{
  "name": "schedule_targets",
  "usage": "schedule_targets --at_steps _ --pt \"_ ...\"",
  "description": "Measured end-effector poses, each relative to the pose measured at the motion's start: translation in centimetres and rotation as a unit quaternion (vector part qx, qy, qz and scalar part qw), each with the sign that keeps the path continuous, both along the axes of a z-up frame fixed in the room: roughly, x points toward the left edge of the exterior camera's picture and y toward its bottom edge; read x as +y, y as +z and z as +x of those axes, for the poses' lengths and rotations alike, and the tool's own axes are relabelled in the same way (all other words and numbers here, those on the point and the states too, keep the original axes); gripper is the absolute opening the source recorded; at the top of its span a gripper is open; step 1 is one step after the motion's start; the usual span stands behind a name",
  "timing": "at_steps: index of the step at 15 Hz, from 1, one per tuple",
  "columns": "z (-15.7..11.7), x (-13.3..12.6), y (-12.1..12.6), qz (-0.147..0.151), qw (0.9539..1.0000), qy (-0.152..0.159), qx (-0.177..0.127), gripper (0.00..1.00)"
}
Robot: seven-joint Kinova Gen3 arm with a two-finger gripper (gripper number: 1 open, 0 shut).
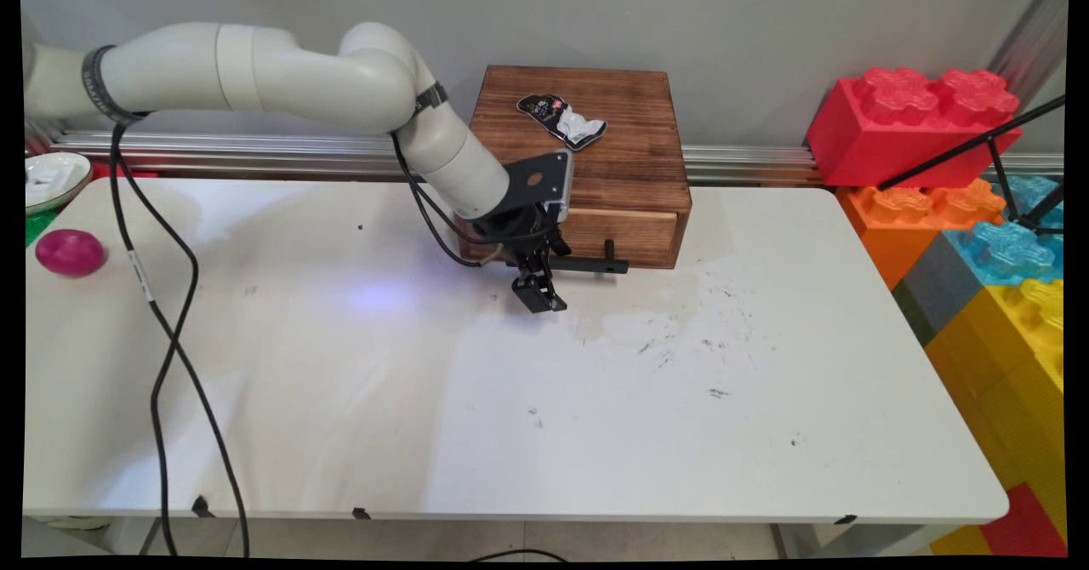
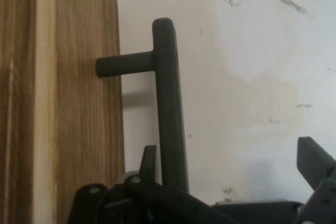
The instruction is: Open the drawer
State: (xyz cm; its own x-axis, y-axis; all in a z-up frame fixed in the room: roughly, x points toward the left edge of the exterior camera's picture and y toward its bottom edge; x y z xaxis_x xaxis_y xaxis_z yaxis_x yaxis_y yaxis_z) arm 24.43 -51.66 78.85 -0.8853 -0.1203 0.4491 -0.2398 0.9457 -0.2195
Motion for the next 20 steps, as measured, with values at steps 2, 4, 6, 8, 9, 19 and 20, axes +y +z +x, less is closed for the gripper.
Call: schedule_targets --at_steps 2,4,6,8,9,19,20 --pt "-0.4 0.0 -0.6 0.004 1.0 0.004 -0.003 1.0" --pt "-0.8 -0.1 -1.0 0.006 0.9999 0.009 -0.004 1.0" --pt "-1.1 -0.2 -1.3 0.006 0.9999 0.011 -0.005 1.0" --pt "-1.4 -0.3 -1.6 0.007 0.9999 0.014 -0.006 1.0" --pt "-1.5 -0.3 -1.8 0.008 0.9999 0.014 -0.006 1.0" --pt "-1.5 1.8 -2.2 0.021 0.9998 0.002 -0.004 1.0" --pt "-1.5 2.5 -2.1 0.025 0.9997 0.0 -0.003 1.0"
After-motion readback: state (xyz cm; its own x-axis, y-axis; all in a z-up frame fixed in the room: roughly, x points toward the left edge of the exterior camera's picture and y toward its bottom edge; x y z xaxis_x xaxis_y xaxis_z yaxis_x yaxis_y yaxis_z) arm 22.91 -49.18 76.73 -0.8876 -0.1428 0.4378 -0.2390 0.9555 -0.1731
